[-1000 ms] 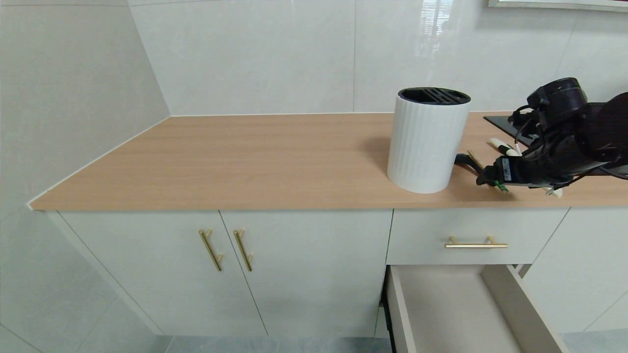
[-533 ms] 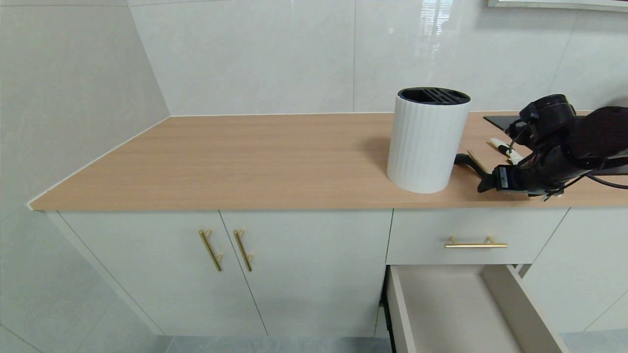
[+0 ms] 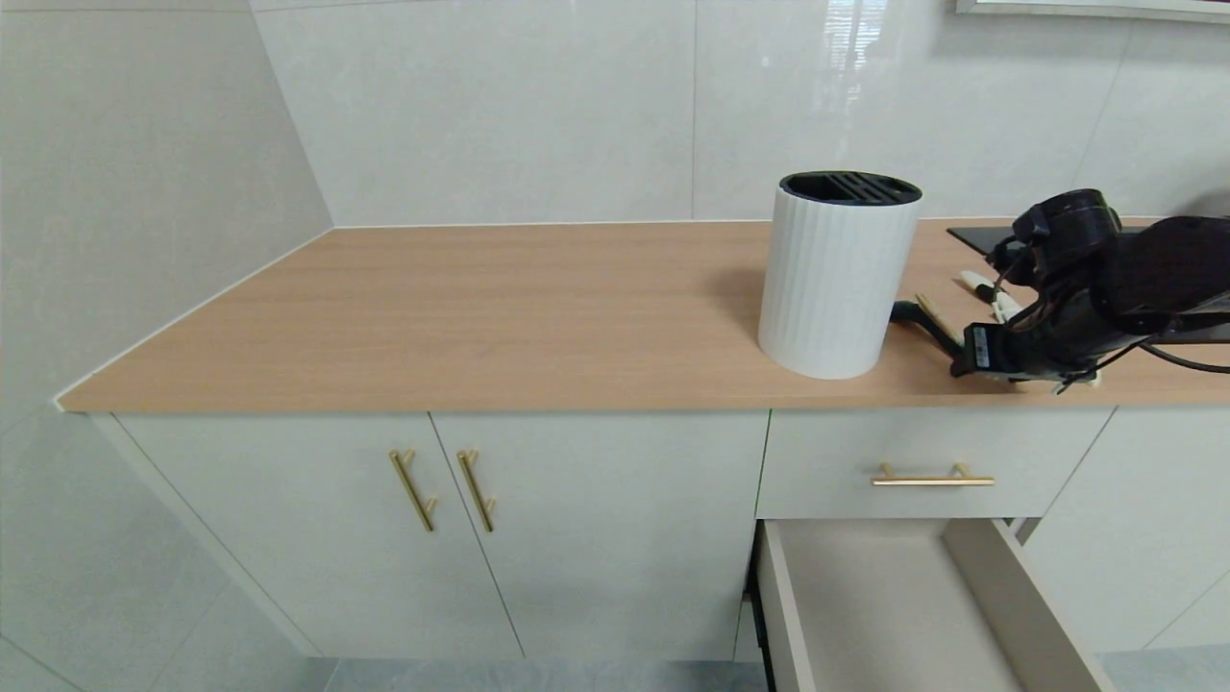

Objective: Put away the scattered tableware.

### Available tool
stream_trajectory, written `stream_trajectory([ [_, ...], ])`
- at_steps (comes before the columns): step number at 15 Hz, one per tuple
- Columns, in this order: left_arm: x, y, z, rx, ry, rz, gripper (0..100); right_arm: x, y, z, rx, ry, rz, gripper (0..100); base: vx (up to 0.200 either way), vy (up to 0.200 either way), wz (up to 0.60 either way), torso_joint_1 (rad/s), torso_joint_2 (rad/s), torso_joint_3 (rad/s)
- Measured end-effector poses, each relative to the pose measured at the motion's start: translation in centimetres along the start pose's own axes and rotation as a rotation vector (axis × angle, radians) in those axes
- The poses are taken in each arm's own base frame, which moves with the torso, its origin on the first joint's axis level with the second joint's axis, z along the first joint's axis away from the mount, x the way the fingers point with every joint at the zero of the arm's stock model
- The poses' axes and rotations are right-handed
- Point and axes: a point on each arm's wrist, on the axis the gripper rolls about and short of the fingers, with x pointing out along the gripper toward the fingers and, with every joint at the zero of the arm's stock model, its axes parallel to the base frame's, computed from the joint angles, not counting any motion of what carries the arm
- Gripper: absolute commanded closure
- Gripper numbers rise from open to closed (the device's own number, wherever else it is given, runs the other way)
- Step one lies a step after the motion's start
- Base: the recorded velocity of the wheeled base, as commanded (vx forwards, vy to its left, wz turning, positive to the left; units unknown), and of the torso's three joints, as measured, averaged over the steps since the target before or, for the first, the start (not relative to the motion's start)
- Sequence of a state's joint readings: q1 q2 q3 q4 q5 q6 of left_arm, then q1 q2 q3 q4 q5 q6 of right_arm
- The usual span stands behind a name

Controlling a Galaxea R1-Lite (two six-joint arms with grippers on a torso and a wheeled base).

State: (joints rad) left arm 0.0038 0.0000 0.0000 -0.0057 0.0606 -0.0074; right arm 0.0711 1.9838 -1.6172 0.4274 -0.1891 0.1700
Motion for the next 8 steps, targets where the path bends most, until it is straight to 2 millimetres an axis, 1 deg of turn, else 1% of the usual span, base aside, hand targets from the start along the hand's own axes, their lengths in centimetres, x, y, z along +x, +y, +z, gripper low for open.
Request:
stream_trajectory([
  [4,0.0,0.0,0.0,0.0,0.0,0.0,0,-0.1,0.0,0.0,0.0,-0.003,0.0,100,0.0,0.0,0.0,0.0,0.0,0.0],
  [6,0.0,0.0,0.0,0.0,0.0,0.0,0,-0.9,-0.1,0.1,0.003,-0.013,0.0,100,0.0,0.0,0.0,0.0,0.0,0.0],
  [8,0.0,0.0,0.0,0.0,0.0,0.0,0,-2.6,-0.4,0.2,0.01,-0.038,0.005,100,0.0,0.0,0.0,0.0,0.0,0.0],
])
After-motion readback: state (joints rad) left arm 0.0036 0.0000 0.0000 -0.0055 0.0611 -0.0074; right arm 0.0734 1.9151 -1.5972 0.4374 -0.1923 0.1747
